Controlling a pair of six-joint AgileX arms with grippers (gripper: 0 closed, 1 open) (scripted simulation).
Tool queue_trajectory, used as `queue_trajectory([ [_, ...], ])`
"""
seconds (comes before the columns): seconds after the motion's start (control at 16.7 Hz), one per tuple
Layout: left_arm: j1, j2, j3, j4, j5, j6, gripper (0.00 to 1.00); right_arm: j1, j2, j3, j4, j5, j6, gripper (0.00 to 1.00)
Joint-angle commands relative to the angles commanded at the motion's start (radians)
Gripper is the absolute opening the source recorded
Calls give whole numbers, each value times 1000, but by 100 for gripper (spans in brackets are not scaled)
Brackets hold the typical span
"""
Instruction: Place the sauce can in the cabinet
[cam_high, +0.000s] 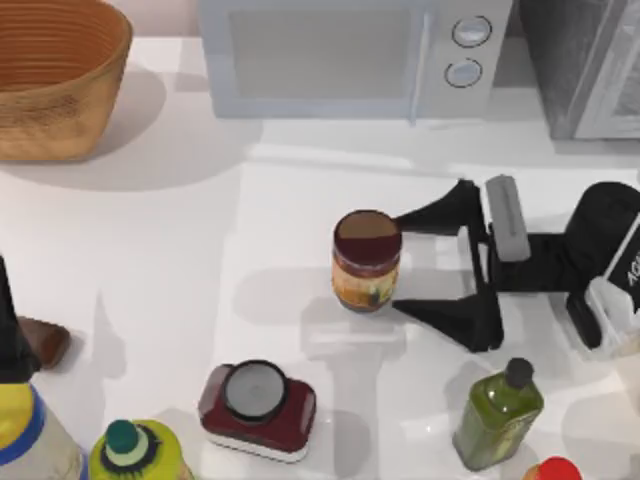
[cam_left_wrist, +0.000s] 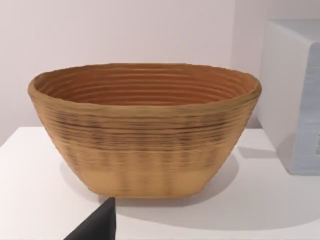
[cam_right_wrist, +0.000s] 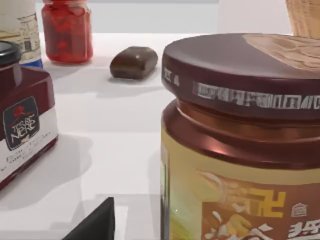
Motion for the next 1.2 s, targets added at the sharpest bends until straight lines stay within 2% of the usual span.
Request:
queue_trajectory([
  [0.42, 0, 0, 0, 0, 0, 0, 100, 11, -5, 9, -10, 9, 3, 100],
  [0.96, 0, 0, 0, 0, 0, 0, 100, 141, 13, 80, -82, 141, -15, 100],
  [1.2, 0, 0, 0, 0, 0, 0, 100, 151, 15, 80, -81, 151, -16, 100],
])
